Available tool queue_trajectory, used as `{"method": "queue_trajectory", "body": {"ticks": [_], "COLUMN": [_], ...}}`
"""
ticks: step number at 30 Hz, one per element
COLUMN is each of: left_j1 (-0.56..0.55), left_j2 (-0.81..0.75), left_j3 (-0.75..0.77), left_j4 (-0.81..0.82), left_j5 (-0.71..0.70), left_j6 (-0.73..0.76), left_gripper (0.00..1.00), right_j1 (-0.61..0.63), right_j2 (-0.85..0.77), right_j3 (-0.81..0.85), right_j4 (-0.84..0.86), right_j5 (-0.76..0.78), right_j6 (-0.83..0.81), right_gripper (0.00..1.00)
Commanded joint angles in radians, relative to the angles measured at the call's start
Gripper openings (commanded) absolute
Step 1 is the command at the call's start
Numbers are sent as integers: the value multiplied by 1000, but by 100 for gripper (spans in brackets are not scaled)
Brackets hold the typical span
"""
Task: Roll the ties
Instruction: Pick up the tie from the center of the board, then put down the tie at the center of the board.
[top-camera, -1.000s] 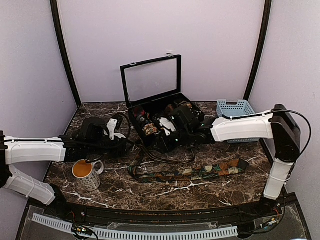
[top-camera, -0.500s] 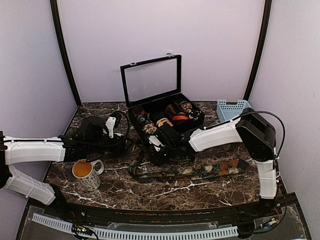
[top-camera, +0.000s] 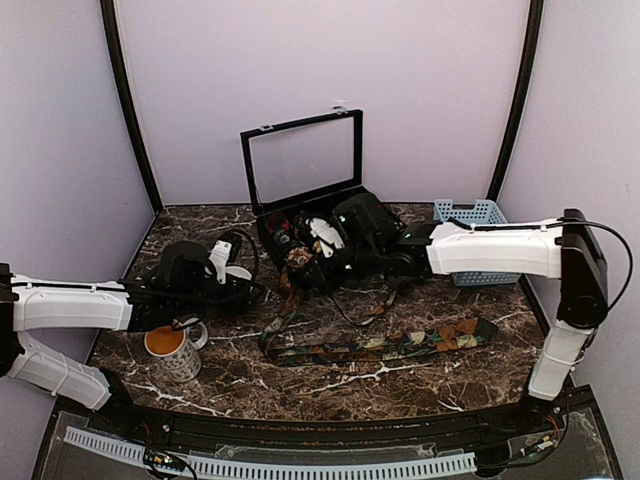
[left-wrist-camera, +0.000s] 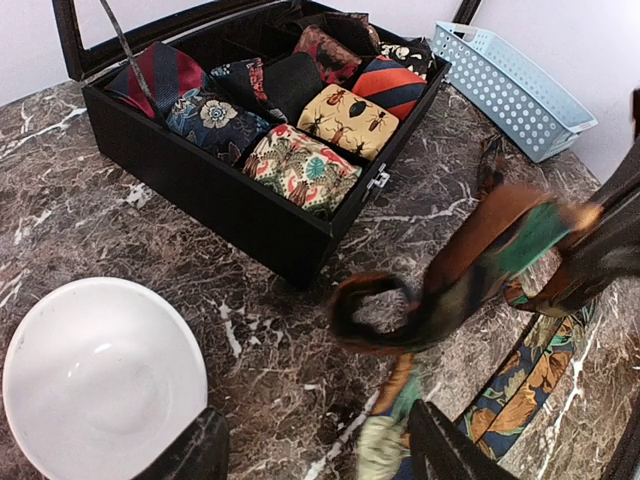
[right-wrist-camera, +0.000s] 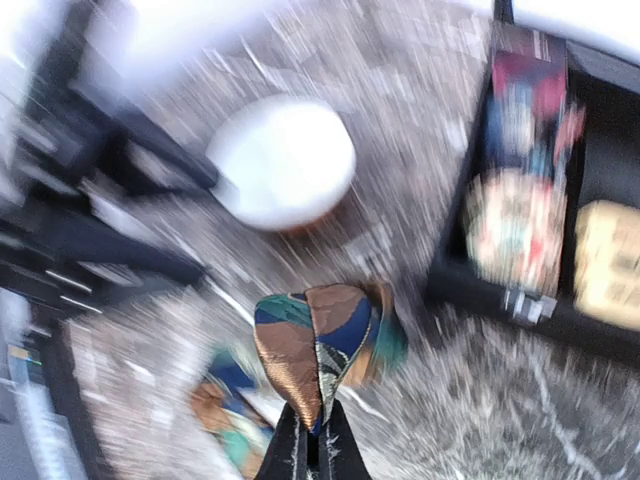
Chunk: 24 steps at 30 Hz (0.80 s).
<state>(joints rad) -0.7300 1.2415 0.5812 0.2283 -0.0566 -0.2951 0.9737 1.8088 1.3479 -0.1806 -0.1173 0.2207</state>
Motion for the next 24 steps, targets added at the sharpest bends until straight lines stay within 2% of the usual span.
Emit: {"method": "queue_trajectory", "body": {"ticks": [1, 9, 12, 17, 19, 21, 22, 24], "left_j1": [-27, -128, -153, -155, -157, -158, -160, -160], "left_j2": [-8, 35, 51, 97, 124, 139, 131, 98], "left_j3": [-39, -99, -123, -114, -100, -92, -104, -129], "left_j4": [99, 323, 416, 476, 477, 477, 472, 460], "left_j5": [14, 49, 54, 71, 74, 78, 86, 87], "left_j6": [65, 154, 167, 151, 154, 159, 173, 179], "left_gripper": [65, 74, 75, 72, 64, 50, 26, 9], "right_j1": [-44, -74, -88, -92, -93, -99, -128, -167], "right_j2": [-74, -147, -168, -175, -171, -173, -190, -200], "right_j3": [13, 13, 23, 18, 11, 2, -24, -54], "right_j4": [54, 107, 122, 145, 149, 154, 168, 168], "right_j5": [-204, -379, -412, -449, -454, -455, -462, -461], "right_j6": [64, 166, 211, 261, 274, 288, 318, 336], "right_gripper": [0, 0, 0, 0, 0, 0, 0, 0]}}
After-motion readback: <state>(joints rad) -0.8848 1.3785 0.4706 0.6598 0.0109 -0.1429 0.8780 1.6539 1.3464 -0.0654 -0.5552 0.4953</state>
